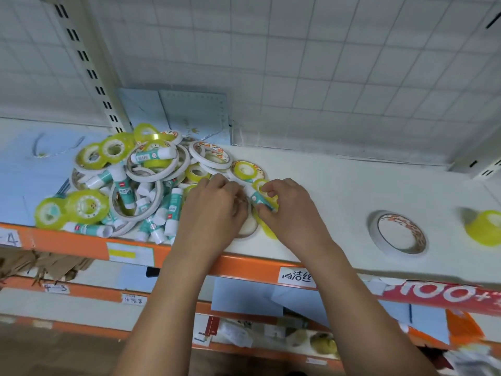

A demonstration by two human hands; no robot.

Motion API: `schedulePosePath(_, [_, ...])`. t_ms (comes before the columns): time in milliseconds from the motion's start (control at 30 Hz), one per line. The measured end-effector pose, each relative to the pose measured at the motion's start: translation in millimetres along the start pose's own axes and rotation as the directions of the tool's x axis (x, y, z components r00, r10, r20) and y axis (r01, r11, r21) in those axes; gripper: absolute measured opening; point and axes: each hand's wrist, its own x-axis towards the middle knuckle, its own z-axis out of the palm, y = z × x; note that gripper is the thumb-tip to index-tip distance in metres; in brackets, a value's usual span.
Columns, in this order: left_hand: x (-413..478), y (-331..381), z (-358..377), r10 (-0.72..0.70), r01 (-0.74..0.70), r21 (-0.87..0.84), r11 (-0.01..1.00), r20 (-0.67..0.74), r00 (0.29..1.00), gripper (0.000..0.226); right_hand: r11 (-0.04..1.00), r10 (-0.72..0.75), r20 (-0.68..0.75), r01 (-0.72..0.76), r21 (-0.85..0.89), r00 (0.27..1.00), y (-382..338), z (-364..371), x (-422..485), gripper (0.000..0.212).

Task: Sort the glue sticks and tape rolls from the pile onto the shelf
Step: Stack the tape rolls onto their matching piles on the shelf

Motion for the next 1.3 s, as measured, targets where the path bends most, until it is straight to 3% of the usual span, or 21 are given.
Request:
schedulePosePath(333, [-1, -17, 8, -0.072, 0.060, 0.077, 0.995, 0.155, 0.985, 0.081, 0.999, -0.051, 0.001, 0.051, -0.009, 0.999, -8, 2, 9, 0.035])
schedulePosePath(800, [3, -19, 9, -0.069, 0.059, 0.086, 0.995, 0.120, 0.990, 0.073, 0.998, -0.062, -0.013, 0.062, -0.008, 0.998, -6, 7, 11, 0.037])
schedulePosePath(967, [0, -18, 1, -0.067, 0.060, 0.091, 0.994, 0.074, 0.995, 0.068, 0.999, -0.041, 0.055, 0.041, -0.001, 0.998, -6, 5, 12, 0.035])
schedulePosePath(1300, [6, 30, 2, 0.055, -0.052, -0.067, 0.996, 0.040, 0.998, 0.069, 1.000, 0.026, -0.116, -0.027, -0.008, 0.993, 25, -45, -16, 0.031])
